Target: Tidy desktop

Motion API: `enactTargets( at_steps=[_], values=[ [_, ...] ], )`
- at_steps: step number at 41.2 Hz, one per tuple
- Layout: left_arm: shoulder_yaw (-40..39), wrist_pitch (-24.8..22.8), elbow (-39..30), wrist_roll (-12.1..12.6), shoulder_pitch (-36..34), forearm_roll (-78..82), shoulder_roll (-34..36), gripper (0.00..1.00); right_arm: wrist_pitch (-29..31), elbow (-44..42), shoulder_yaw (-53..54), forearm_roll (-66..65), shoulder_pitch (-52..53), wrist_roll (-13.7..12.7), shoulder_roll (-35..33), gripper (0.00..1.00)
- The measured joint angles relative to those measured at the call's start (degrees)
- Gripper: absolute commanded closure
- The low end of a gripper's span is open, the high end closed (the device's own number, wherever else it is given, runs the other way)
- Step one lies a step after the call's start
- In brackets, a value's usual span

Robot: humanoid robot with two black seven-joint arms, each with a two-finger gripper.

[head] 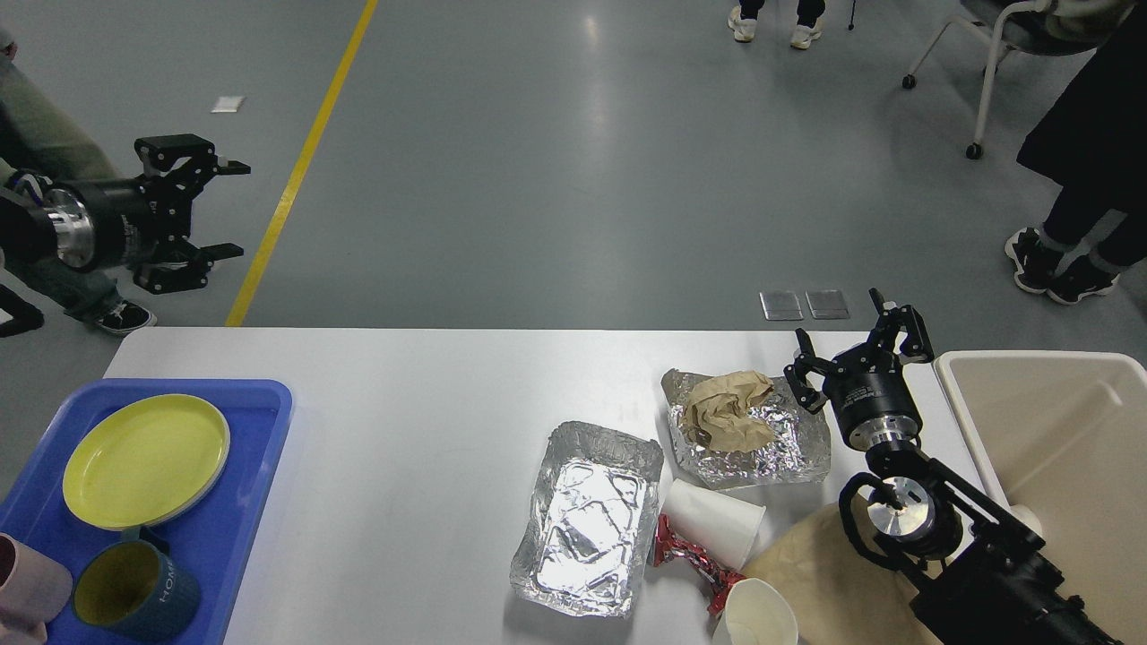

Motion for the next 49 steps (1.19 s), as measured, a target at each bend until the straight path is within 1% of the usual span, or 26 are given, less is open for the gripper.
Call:
enactTargets(
  at_steps=[4,7,9,10,11,13,14,16,17,20,22,25,26,28,30,33,36,42,49],
  values=[
    [-9.07,-0.31,0.07,-0.07,5.31,-0.01,-1.46,0.04,0.0,0.0,0.0,0.0,0.0,0.0,0.0,0.0],
    [-20.67,-0.24,0.07,-0.11,11.86,-0.04,-4.72,0.04,0.0,0.0,0.0,0.0,0.0,0.0,0.0,0.0],
    [-26.01,0.26,0.08,-0.22,14.4,-0.04,-6.51,0.04,0.0,0.0,0.0,0.0,0.0,0.0,0.0,0.0],
    [-32.14,1.35,0.05,-0.58,17.29,-0.04,-8.7,0.04,0.0,0.0,0.0,0.0,0.0,0.0,0.0,0.0],
    [-36.97,2.71,0.05,-1.02,19.71,-0.04,-10.48,0.04,0.0,0.0,0.0,0.0,0.0,0.0,0.0,0.0],
    [-42.07,4.8,0.01,-1.9,22.43,0.16,-12.5,0.04,0.0,0.0,0.0,0.0,0.0,0.0,0.0,0.0],
    [-46.99,7.12,-0.08,-3.34,25.18,0.7,-14.7,0.04,0.0,0.0,0.0,0.0,0.0,0.0,0.0,0.0],
    [-51.84,9.27,-0.25,-5.05,27.95,1.66,-17.13,0.04,0.0,0.0,0.0,0.0,0.0,0.0,0.0,0.0],
    [-56.91,10.73,-0.52,-6.75,31.1,3.78,-19.64,0.04,0.0,0.0,0.0,0.0,0.0,0.0,0.0,0.0],
    [-64.02,11.68,-1.59,-8.19,35.74,8.61,-22.72,0.04,0.0,0.0,0.0,0.0,0.0,0.0,0.0,0.0],
    [-69.41,11.92,-3.39,-8.64,38.83,12.75,-24.53,0.04,0.0,0.0,0.0,0.0,0.0,0.0,0.0,0.0],
    [-78.86,12.23,-8.23,-8.93,44.15,20.25,-27.37,0.04,0.0,0.0,0.01,0.0,0.0,0.0,0.0,0.0],
    [-82.53,12.31,-10.44,-8.96,46.37,23.37,-28.53,0.04,0.0,0.0,0.0,0.01,0.0,0.0,0.0,0.0],
    [-93.92,12.37,-17.77,-8.7,52.94,32.85,-32.92,0.04,0.0,0.01,0.01,0.01,0.0,0.0,0.0,0.0],
    [-98.45,12.37,-20.78,-8.47,55.34,36.21,-35.01,0.04,0.0,0.01,0.01,0.0,0.0,0.0,0.0,0.0],
    [-104.02,12.09,-24.04,-8.24,58.43,39.06,-37.74,0.04,0.0,0.01,0.01,0.0,0.0,0.0,0.0,0.0],
    [-105.85,11.44,-25.25,-8.26,60.44,39.67,-38.58,0.04,0.0,0.01,0.01,0.0,0.0,0.0,0.0,0.0],
    [-106.96,10.92,-25.99,-9.0,62.2,39.76,-38.79,0.04,0.0,0.01,0.01,0.0,0.0,0.0,0.0,0.0],
    [-107.31,10.53,-25.9,-10.94,62.88,39.62,-38.85,0.04,0.0,0.01,0.01,0.0,0.0,0.0,0.0,0.0]
  ],
)
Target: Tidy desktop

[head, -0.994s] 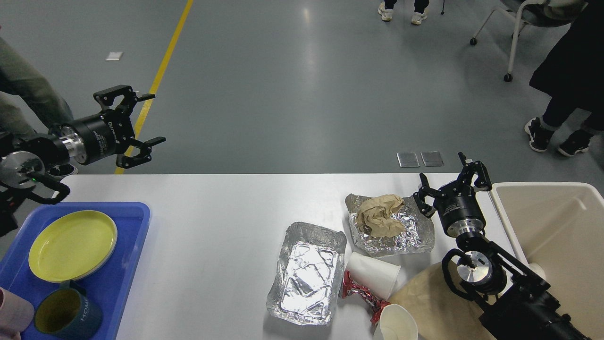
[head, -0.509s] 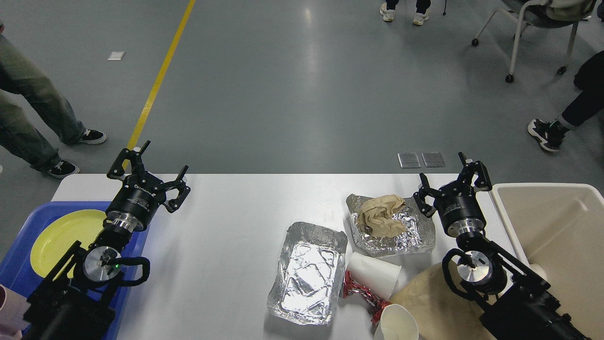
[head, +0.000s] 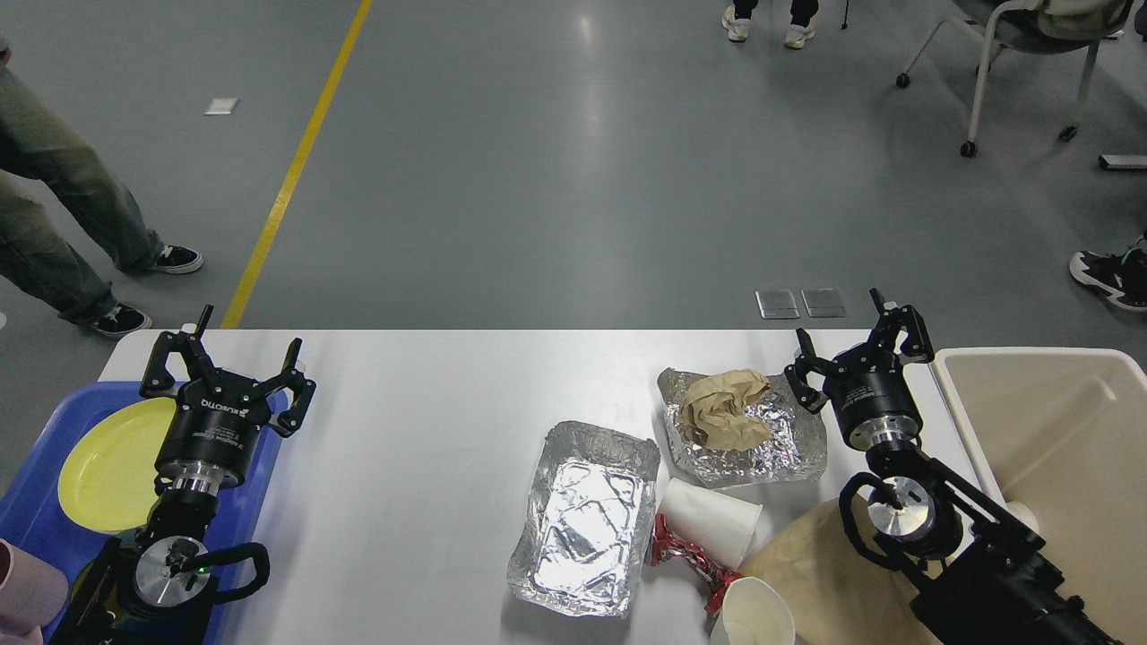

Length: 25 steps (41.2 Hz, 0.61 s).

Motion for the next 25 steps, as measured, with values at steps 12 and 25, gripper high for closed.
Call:
enactTargets(
  at_steps=[12,25],
  values=[
    [0.31,-0.14,0.56,0.05,-0.08,-6.53,0.05,0.04,0.0,0.0,0.0,0.0,0.0,0.0,0.0,0.0],
    [0.66,-0.06,0.28,-0.12,-1.55,-8.97,0.49,0.04,0.0,0.0,0.0,0.0,0.0,0.0,0.0,0.0]
  ],
)
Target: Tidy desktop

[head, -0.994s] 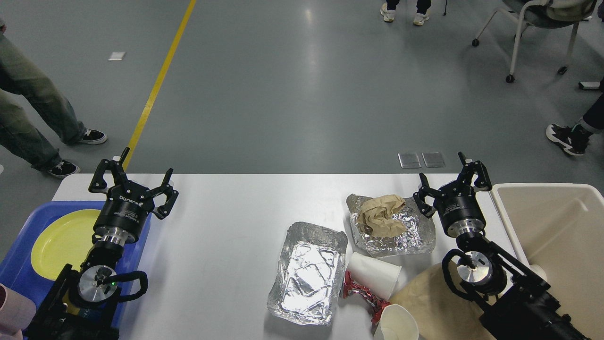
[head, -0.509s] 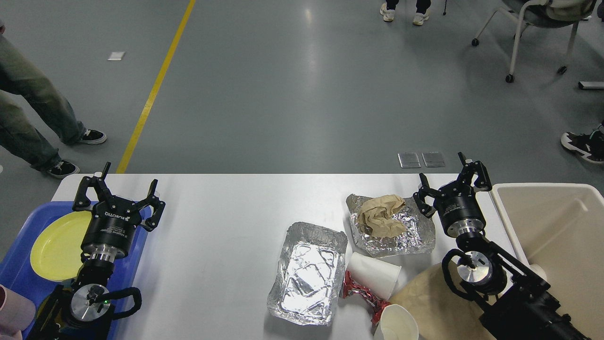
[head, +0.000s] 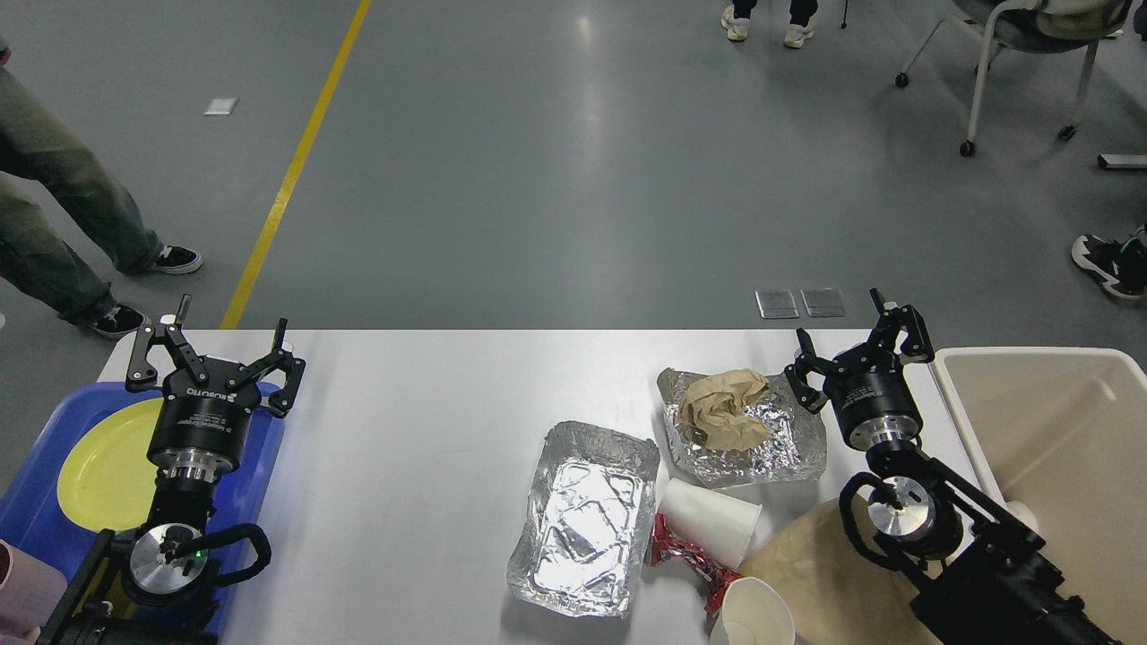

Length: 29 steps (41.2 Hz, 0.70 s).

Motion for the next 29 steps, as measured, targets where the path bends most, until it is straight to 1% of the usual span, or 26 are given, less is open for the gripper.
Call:
enactTargets(
  at_steps=[12,19,22,23,27,29],
  values=[
    [0.62,0.45,0.88,-0.07,0.19,0.48,-0.37,0.04,0.0,-0.02,0.0,0.0,0.0,0.0,0.0,0.0],
    [3.85,-0.27,2.07,-0.07,0.86,0.76,-0.27,0.04,0.0,-0.02,-0.01,0.0,0.0,0.0,0.0,0.0],
    [4.22,-0.63,2.42,-0.71,0.98,0.31,-0.15,0.04,0.0,-0.02,-0.01,0.0,0.0,0.0,0.0,0.0],
    [4.3,-0.87,2.74,-1.5,0.98,0.09,-0.16,0.04,0.0,-0.02,-0.01,0.0,0.0,0.0,0.0,0.0],
    [4.74,-1.87,3.02,-3.25,1.08,-0.01,-0.39,0.04,0.0,-0.02,-0.01,0.0,0.0,0.0,0.0,0.0],
    [4.78,-2.06,3.08,-3.7,1.08,-0.05,-0.43,0.04,0.0,-0.02,-0.01,0.0,0.0,0.0,0.0,0.0]
  ],
)
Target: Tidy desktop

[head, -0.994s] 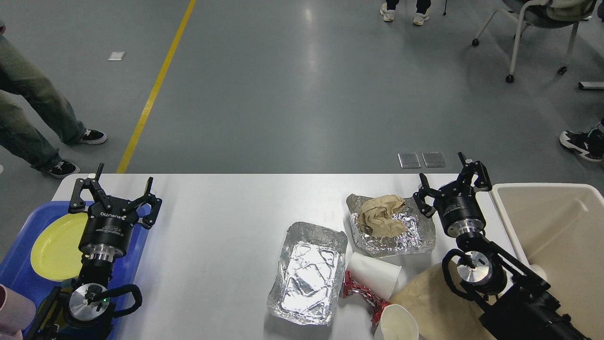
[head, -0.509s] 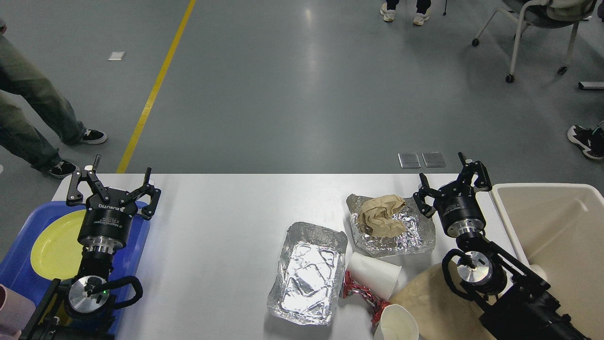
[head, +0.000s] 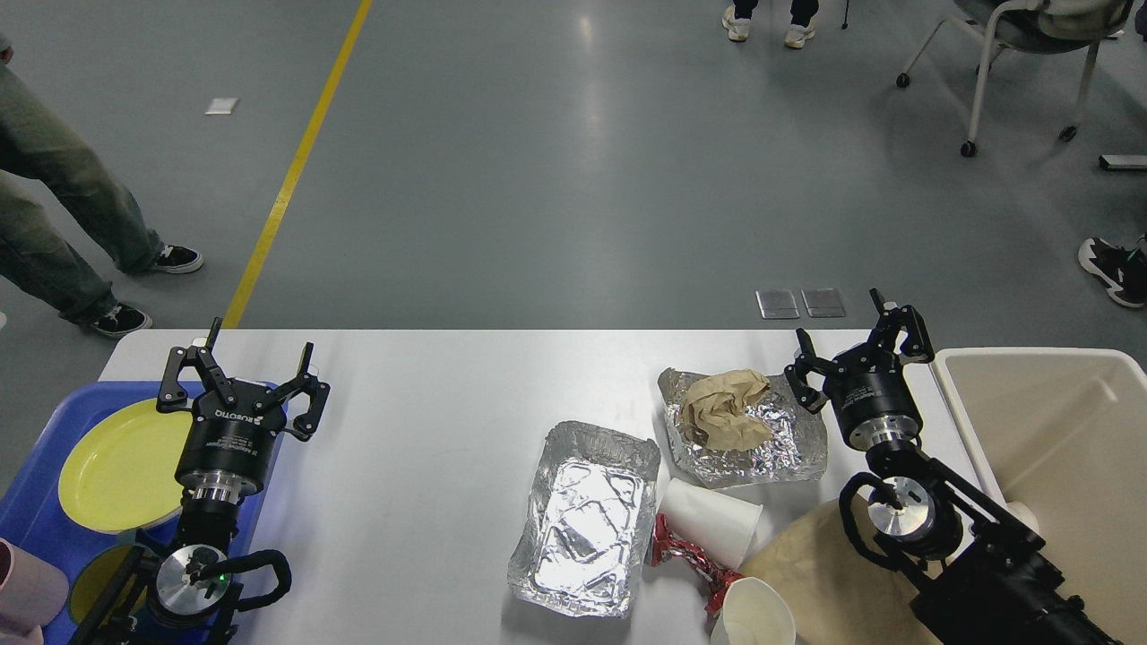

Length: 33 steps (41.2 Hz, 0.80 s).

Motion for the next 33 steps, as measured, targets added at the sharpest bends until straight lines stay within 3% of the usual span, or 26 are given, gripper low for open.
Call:
enactTargets(
  at_steps=[12,33],
  values=[
    [-0.76,0.63,1.66,-1.63,-0.87,-0.21,-0.62,0.04,0.0,-0.03,0.0,0.0,0.0,0.0,0.0,0.0],
    [-0.2,0.04,4.45,-2.23,-3.1,0.48,0.59,0.04,0.0,0.0,0.0,0.0,0.0,0.0,0.0,0.0]
  ],
)
